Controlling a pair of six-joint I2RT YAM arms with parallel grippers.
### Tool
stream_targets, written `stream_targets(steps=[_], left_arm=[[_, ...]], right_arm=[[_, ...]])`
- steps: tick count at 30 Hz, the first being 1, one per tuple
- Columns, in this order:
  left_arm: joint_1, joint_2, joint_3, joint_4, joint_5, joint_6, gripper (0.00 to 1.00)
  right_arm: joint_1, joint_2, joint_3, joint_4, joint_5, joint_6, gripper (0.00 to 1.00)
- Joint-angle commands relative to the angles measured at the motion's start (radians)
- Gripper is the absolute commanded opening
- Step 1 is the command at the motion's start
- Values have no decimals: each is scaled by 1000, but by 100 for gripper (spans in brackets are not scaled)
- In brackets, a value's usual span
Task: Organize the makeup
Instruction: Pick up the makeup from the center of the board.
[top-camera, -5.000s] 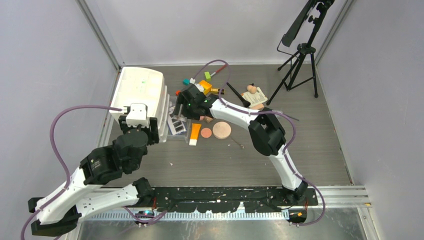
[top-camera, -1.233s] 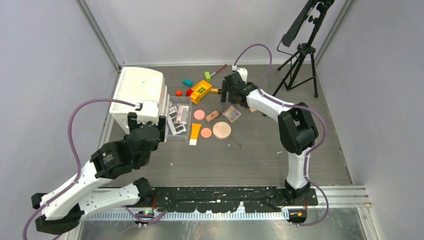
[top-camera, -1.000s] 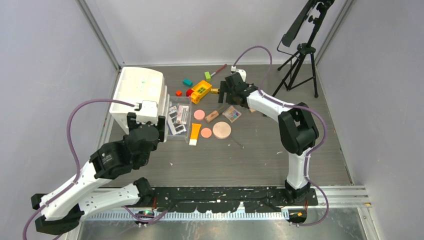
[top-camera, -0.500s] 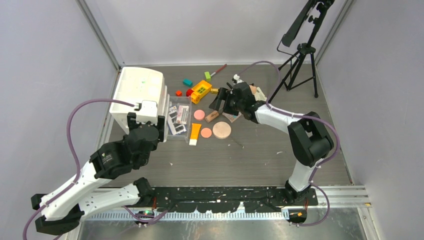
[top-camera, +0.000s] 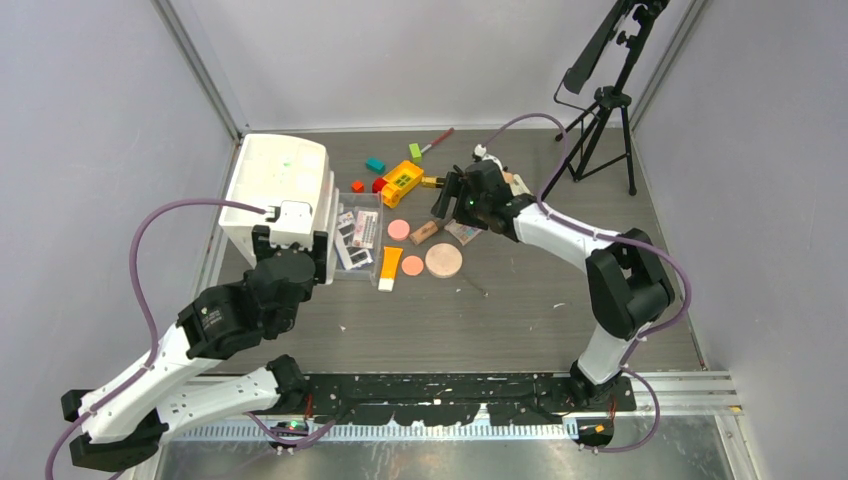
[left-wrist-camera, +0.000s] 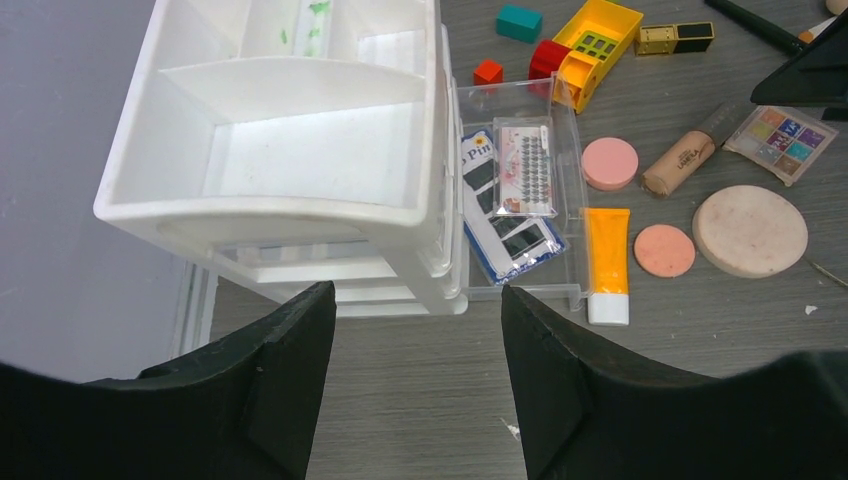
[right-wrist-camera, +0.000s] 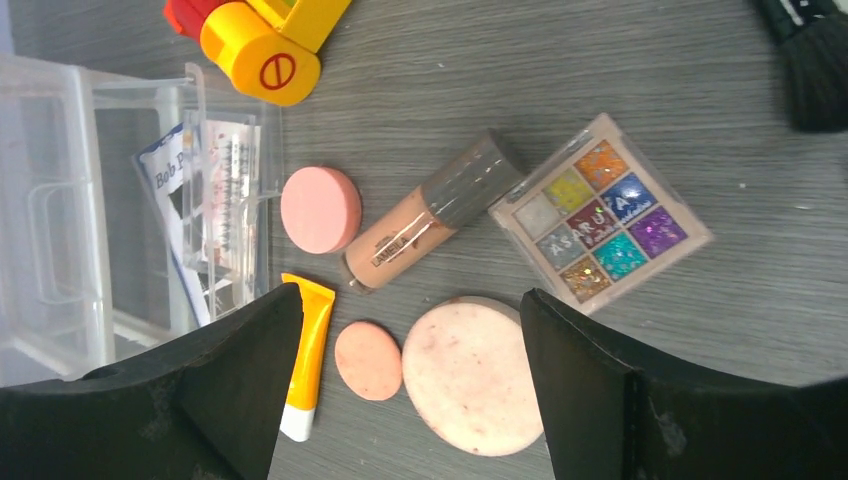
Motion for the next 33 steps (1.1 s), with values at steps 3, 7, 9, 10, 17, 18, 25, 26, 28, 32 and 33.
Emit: stream_targets(steps=[3,7,9,10,17,18,25,26,28,32,33], left_arm=[[4,-5,17,21,6,-12,64],[6,-23,19,-6,-17,-29,64],[6,-42,15,-3,-21,-33,64],[6,-52,13,4,-19,-33,65],[6,-73,2,23,21,-31,66],[6,-69,3,23,28,-30,66],[6,-54,14,11,40,-31,65],[6,-58,13,10,40,-34,65],[6,-70,8,14,38,-35,65],[6,-87,1,23,38,-36,65],[6,-87,2,22,38,-35,65]], right_arm=[[2,38,151,-49,77,21,84],[4,175,390,-159,88,116,84],[15,210,439,-201,141,194,84],[22,220,455,-247,206,264,84],[70,217,376,-295,413,531,84],[78,225,393,-327,432,552,84],[120,329,543,-558,458,706,88],[120,340,552,-571,452,718,88],[121,354,560,-584,449,733,88],[121,373,566,-600,453,744,88],[121,377,569,-607,453,745,88]])
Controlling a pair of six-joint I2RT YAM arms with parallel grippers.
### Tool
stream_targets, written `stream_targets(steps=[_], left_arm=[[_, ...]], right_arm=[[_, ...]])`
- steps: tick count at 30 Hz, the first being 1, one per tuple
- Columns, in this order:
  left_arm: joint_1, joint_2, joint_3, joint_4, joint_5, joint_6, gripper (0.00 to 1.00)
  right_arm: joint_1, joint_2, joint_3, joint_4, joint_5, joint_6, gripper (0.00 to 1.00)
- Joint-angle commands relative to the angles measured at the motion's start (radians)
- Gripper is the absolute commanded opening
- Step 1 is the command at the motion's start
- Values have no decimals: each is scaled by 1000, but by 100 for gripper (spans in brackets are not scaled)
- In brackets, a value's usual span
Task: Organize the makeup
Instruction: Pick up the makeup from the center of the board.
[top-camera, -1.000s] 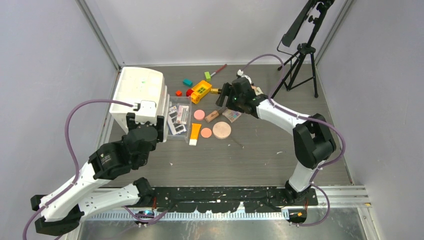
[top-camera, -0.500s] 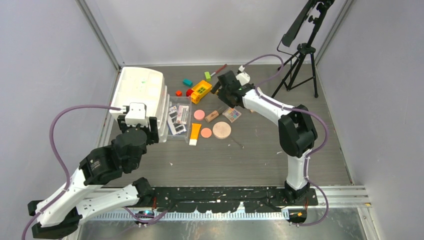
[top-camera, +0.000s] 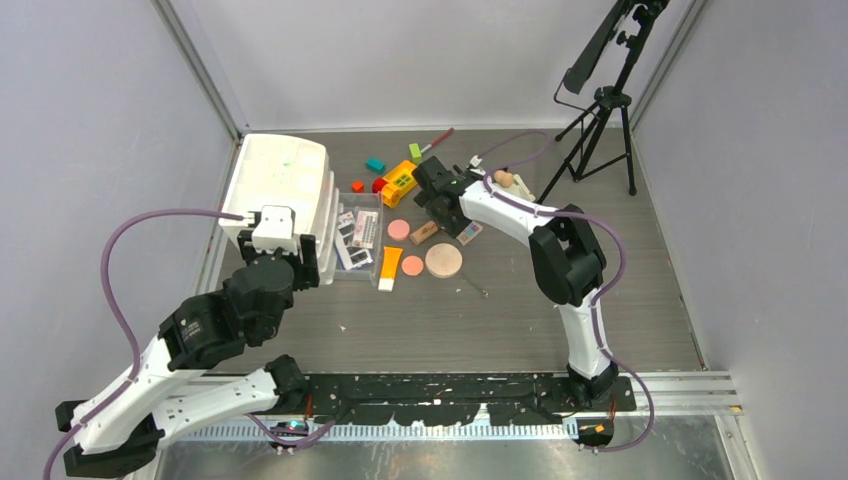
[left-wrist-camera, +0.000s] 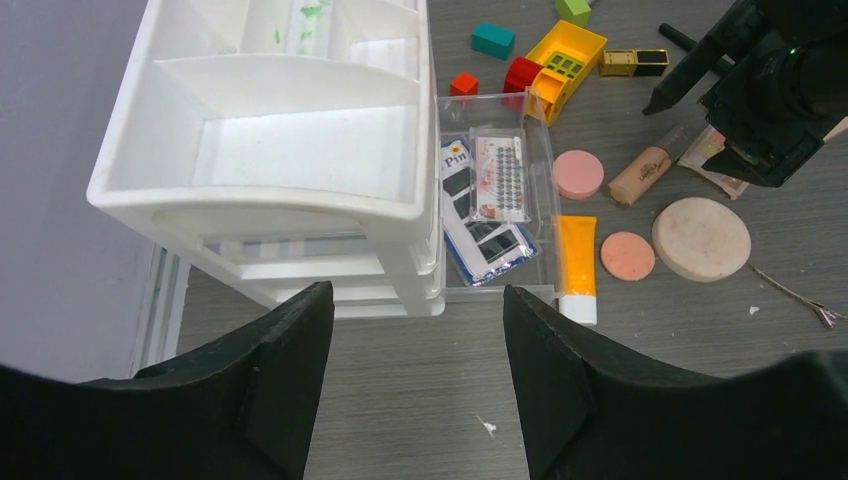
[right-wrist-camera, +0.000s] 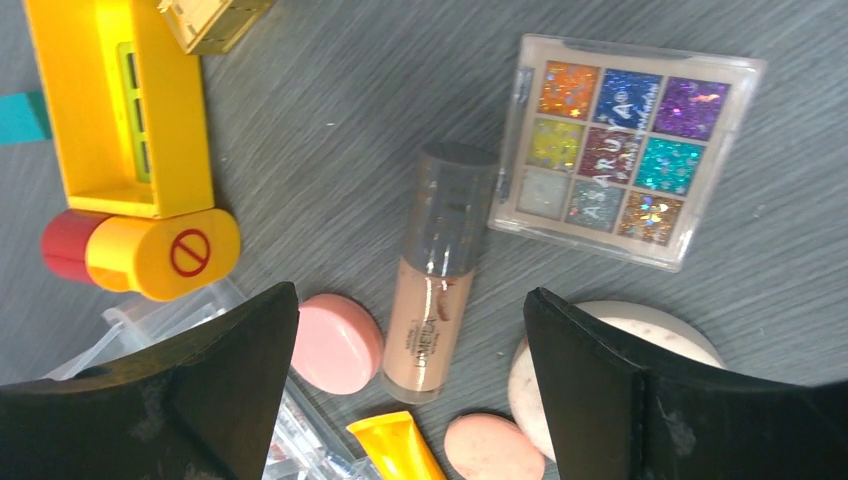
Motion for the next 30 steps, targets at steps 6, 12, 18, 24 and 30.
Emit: stream_targets(steps=[6,12,18,24,30], left_arm=[[4,-9,5,21,-4,-13,65],[4,-10,6,22,-4,-13,65],[4,-10,6,21,-4,-13,65],[4,-16,3,22,-2,-13,65],[5,-20,1,24,-1,-13,65]], right_arm=[[-3,47,60,-62,6,61,87],[-2,73,65,-42,-19,65,82],[-3,84,70,-36,2,58,76],[-10,117,68,-5,-8,45,66],[-14,130,49,40,-32,24,55]])
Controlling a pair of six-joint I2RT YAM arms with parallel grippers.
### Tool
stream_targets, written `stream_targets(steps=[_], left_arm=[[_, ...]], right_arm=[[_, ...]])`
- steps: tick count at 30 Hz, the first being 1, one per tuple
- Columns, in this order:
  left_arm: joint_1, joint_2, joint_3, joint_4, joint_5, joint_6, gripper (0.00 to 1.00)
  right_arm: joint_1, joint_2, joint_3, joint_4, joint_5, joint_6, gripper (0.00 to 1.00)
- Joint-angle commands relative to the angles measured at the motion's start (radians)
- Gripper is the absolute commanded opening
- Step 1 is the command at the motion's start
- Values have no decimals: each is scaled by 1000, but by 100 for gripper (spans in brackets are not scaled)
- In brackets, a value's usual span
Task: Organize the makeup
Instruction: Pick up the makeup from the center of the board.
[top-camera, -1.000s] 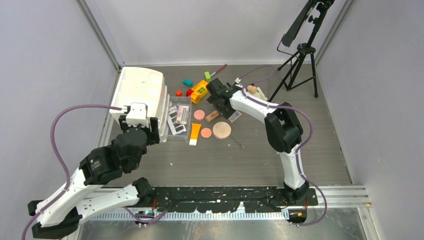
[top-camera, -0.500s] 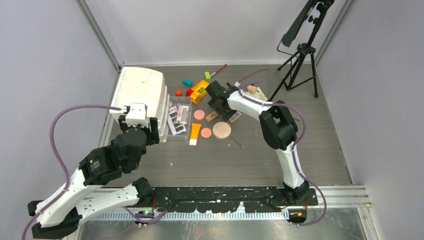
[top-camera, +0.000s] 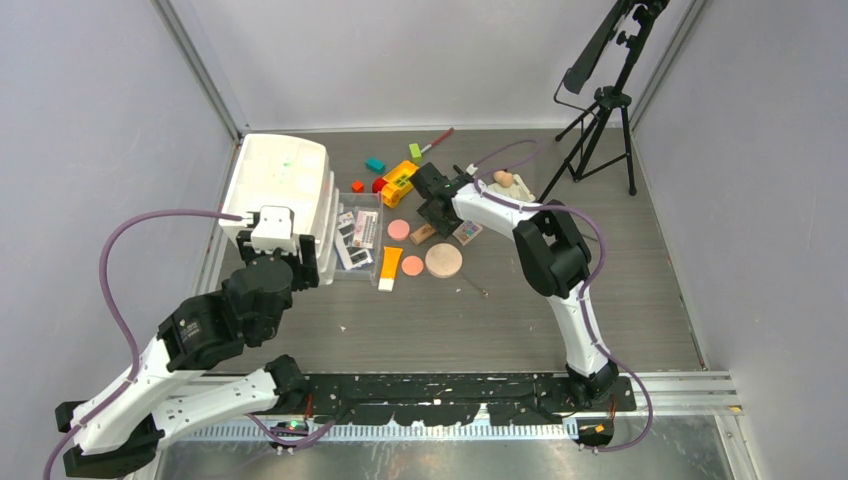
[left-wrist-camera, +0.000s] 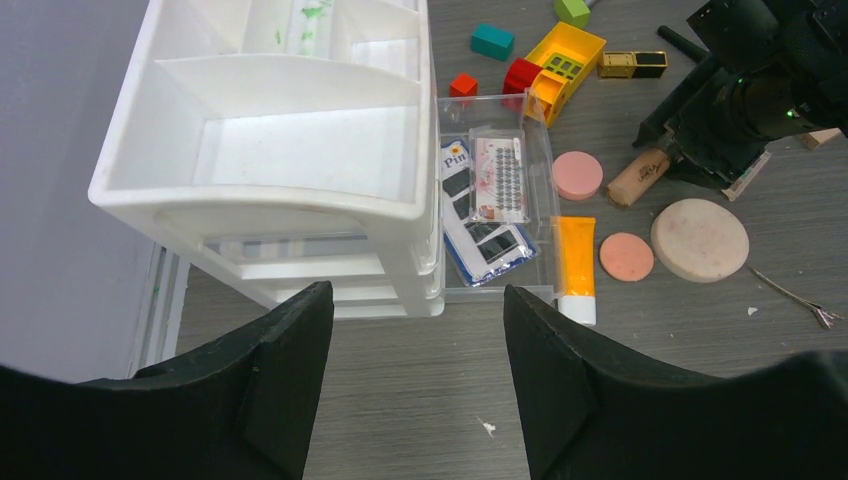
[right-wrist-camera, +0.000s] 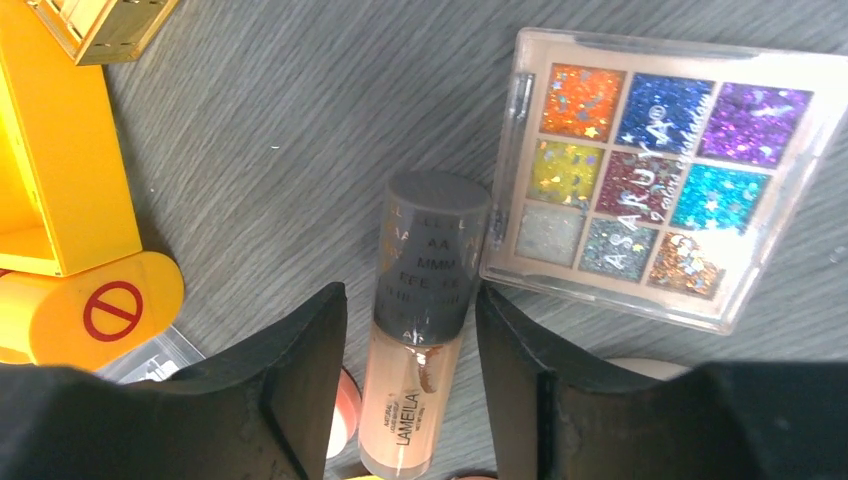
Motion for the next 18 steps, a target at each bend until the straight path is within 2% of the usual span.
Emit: stream_targets(steps=[1,9,11,12,14,18], left_arm=[[4,-10,1,24,-1,-13,65],[4,-23,-1,30,-4,-13,66],[4,-24,-2,29,-10,-13,66],[4,-25,-2,28,-12,-12,66],[4,-26,-1,28,-14,-13,66],[4,-29,2,27,-21,-16,66]], right_arm=[[-8,10,1,56,-1,-4,53],[-17,-10,-39,94,-7,-36,33],[-21,-21,-49,117,-22,-53,27],[-21,-27,-58,135,-29,-64,19],[-24,-44,-73,160,-34,-83,16],[-19,-92,-75,214,-24,-179,2]])
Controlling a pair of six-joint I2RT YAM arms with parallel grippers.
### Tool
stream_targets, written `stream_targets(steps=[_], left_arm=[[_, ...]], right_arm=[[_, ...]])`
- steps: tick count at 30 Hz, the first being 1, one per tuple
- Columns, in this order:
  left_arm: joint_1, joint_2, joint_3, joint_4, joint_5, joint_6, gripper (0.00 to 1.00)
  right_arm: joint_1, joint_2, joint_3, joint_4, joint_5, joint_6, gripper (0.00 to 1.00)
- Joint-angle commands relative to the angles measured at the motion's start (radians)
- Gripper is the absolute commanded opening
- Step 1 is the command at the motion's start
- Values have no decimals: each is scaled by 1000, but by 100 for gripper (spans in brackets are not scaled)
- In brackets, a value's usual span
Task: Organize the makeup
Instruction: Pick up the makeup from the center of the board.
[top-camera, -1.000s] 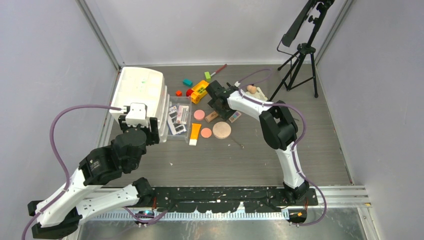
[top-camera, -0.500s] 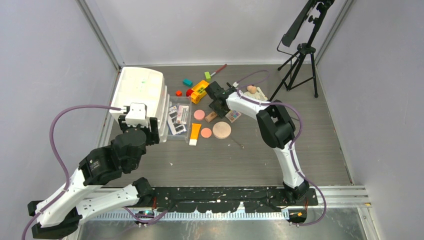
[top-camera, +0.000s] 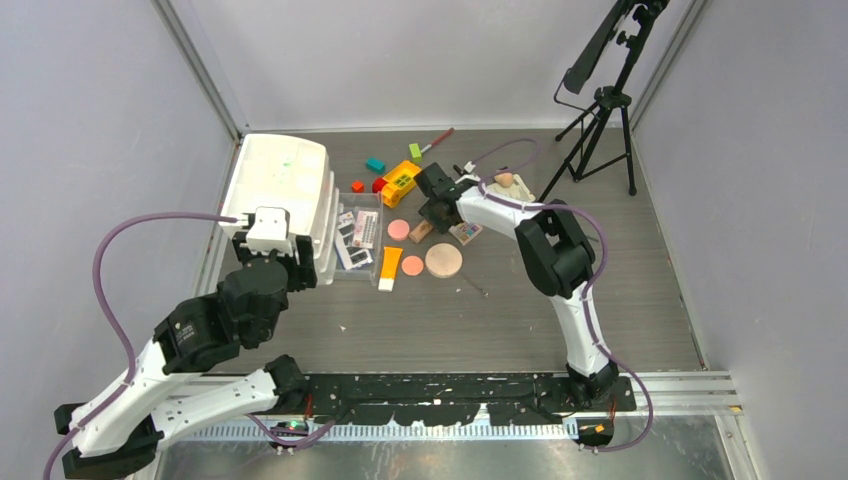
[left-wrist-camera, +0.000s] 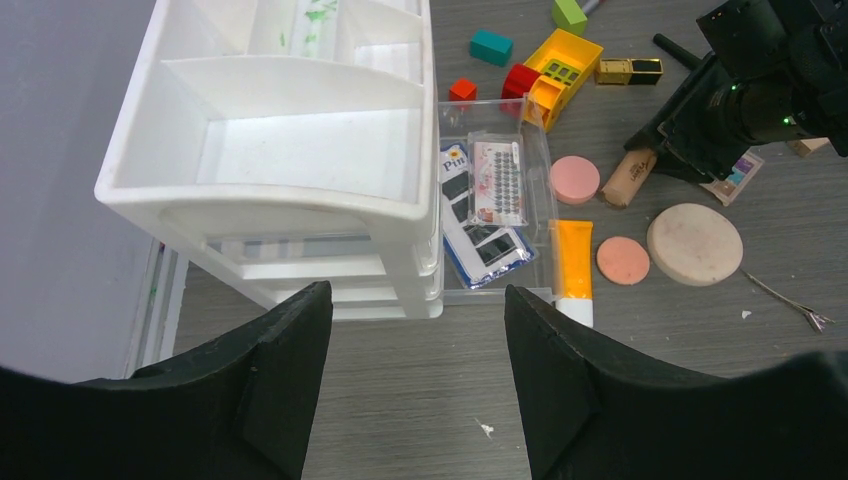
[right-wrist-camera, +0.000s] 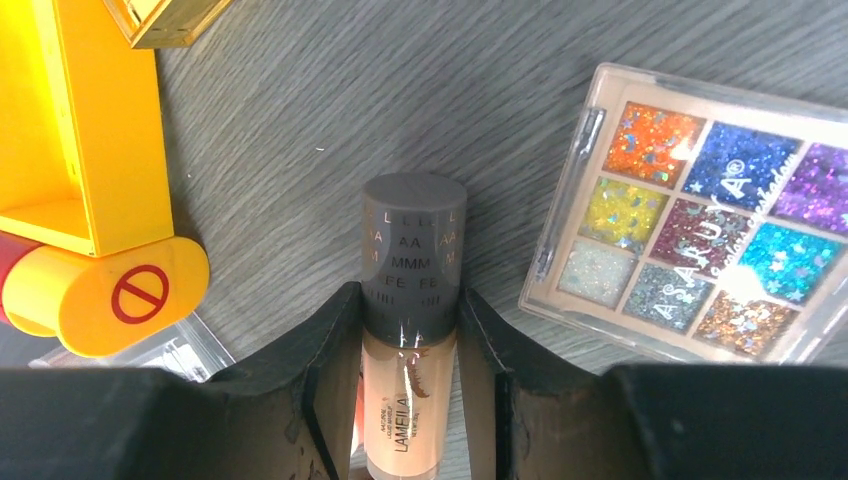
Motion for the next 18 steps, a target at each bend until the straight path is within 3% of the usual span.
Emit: stream_targets(steps=[1,9,16,18], left_arm=[[4,-18,2,28,-21,-17,66],[4,-106,-19,71,-59,-8,66],[4,-20,103,54,-117,56,65],[4,-10,140,70,-122,78,65]], right_arm=[[5,-89,3,74,28,-145,0],[120,-119,262,93,209,-591,0],[190,-258,39,640,212,-965,0],[198,-266,46,705,163,-1061,1]])
